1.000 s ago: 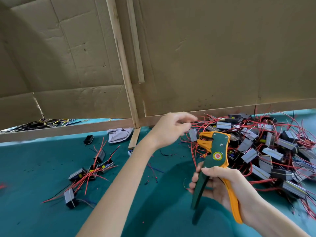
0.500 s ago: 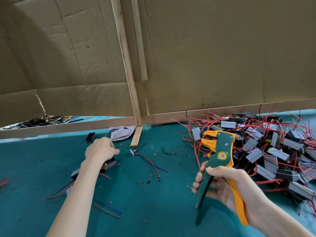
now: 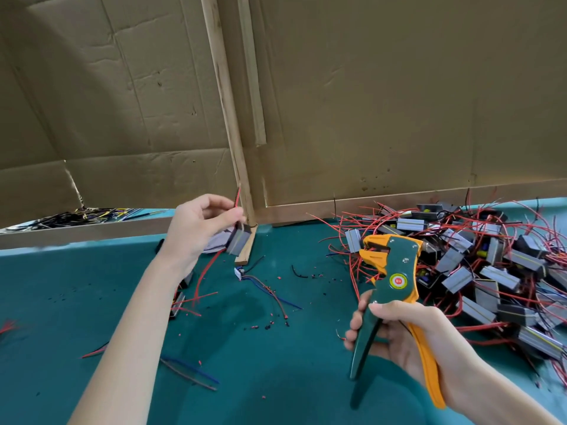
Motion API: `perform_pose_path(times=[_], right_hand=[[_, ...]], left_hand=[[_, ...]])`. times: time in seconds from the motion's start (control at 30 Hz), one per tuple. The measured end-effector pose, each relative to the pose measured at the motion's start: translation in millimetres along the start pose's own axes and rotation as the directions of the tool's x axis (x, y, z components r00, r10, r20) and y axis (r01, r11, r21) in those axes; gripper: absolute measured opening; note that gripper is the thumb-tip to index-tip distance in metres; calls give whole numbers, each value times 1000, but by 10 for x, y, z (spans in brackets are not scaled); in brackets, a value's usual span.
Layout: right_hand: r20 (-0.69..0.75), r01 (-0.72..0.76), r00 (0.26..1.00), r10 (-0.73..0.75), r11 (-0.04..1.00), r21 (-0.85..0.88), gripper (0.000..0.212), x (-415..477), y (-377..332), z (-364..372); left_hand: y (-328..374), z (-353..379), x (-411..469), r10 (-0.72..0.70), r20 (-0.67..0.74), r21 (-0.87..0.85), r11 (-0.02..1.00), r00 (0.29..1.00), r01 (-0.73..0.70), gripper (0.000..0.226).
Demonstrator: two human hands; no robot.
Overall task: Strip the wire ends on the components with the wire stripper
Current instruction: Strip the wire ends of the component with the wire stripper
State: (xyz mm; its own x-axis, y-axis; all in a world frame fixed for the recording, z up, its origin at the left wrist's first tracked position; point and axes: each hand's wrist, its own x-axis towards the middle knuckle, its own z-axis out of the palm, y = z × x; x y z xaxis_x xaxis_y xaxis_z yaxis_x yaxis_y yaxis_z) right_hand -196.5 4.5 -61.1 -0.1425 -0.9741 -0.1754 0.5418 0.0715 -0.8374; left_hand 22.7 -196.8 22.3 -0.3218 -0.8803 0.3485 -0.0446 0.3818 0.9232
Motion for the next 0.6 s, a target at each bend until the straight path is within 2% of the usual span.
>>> perform_pose_path(times=[0.13,0.27,0.47,0.6], right_hand=[[10,8,1000,-8,1000,-7,12,5,19,-12],[46,-1,999,2,1000,-10,19,-18,9,-9],[125,-18,992,21,1000,-26,29,-50,-39,49],[180,-5,984,11,1000,-30,27,-63,-50,62]], left_hand=[[106,351,-121,-35,102,-147,988,994,50,12],[20,643,-222,-124,248,-121,980,961,157,13],[-3,836,-302,-39,335,-73,995,941,68,15],[70,816,-320,-69,365,-134,983,928,126,14]])
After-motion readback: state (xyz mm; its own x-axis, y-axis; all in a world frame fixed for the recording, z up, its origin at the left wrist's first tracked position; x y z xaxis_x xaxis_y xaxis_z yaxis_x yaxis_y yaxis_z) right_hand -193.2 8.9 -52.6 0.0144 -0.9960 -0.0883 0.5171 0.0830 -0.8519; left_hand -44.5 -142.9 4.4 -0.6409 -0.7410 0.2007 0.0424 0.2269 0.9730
